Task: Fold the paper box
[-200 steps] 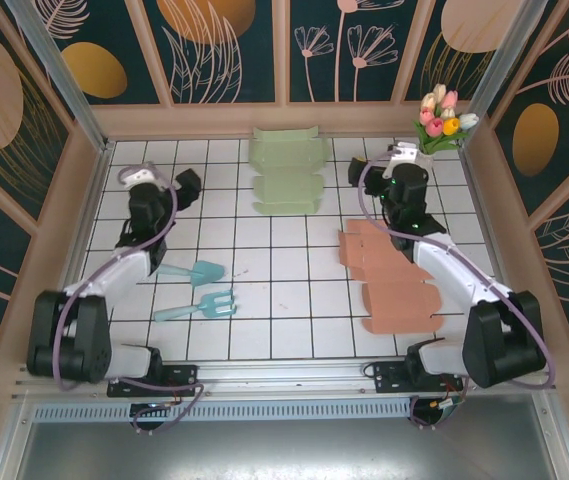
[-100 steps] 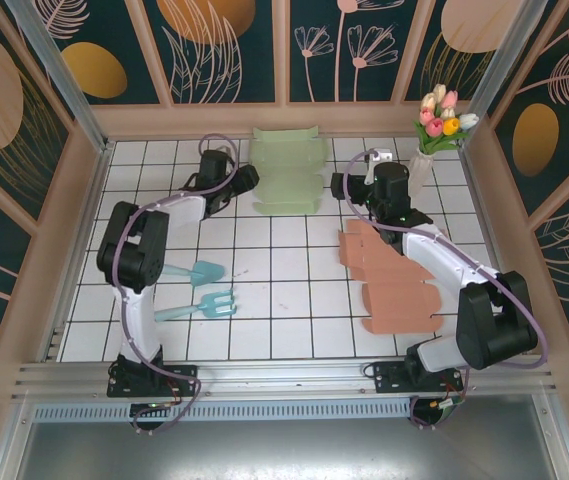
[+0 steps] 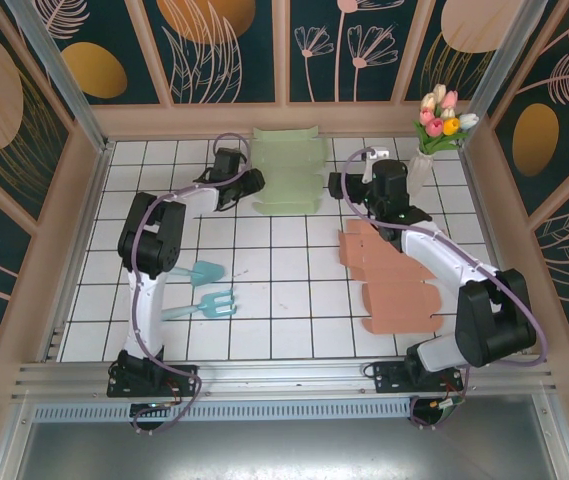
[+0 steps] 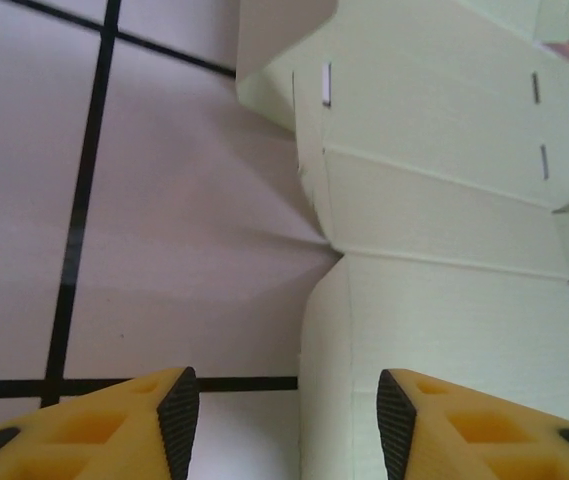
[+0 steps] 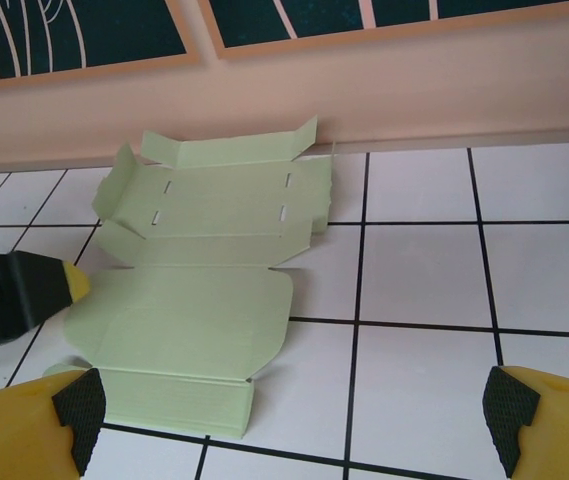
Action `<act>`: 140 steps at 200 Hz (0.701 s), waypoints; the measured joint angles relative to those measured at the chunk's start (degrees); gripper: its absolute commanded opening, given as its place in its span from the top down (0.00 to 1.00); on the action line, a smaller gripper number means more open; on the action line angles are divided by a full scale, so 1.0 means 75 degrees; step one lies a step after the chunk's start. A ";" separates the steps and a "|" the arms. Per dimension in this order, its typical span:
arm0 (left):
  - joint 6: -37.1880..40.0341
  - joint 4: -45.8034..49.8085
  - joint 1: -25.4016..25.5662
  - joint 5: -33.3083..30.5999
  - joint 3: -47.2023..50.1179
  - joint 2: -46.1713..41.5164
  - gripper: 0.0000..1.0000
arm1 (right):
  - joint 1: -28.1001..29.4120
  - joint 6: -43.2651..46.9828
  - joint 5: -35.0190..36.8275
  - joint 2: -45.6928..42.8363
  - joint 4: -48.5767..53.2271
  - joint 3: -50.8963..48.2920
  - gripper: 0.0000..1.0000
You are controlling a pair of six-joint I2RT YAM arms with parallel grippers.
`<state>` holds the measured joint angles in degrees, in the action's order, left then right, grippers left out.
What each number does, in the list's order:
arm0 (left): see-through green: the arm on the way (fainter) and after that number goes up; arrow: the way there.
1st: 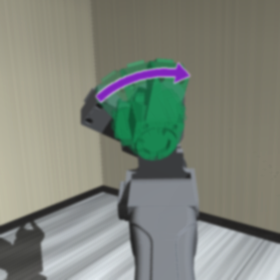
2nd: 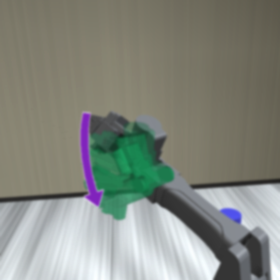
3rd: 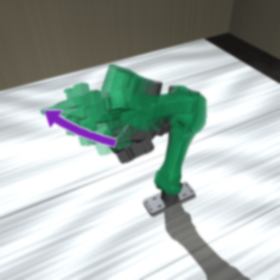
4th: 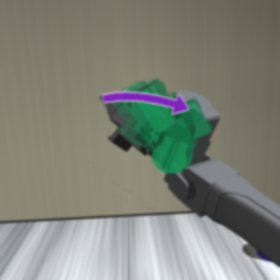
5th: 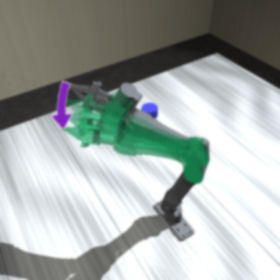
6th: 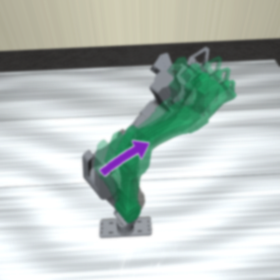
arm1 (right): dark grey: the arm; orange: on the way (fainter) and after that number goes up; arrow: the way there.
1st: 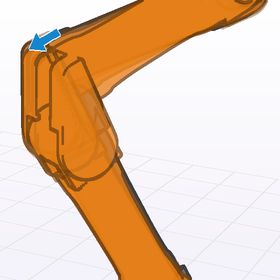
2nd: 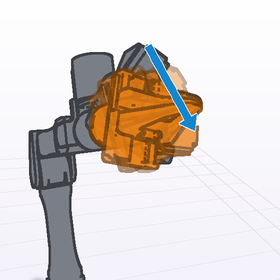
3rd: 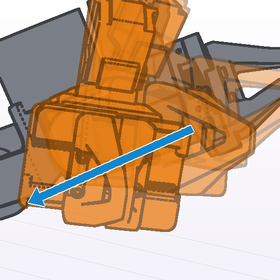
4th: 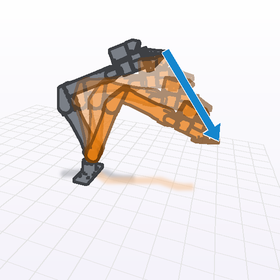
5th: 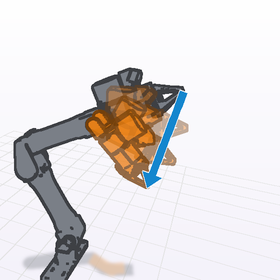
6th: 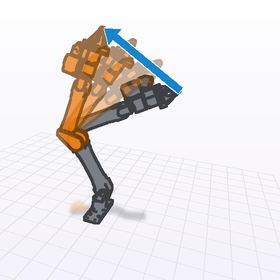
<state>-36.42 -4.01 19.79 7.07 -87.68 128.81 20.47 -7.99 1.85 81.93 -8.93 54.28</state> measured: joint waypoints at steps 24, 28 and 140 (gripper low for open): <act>0.0006 0.0128 0.0152 0.0003 -0.0160 0.0172 0.71 | 0.0076 0.0003 -0.0012 0.0003 0.0035 0.0000 0.01; 0.0067 0.0146 0.0175 0.0006 -0.0195 0.0195 0.77 | 0.0087 0.0006 -0.0017 0.0003 0.0044 0.0000 0.01; -0.0676 -0.2119 0.0627 -0.0023 0.5598 -0.3771 1.00 | 0.0478 0.0023 -0.0058 -0.0187 0.0481 0.0073 0.01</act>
<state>-41.50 -19.90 24.49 6.90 -45.69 100.53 24.05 -7.81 1.41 80.53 -5.32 54.83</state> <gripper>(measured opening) 0.065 0.990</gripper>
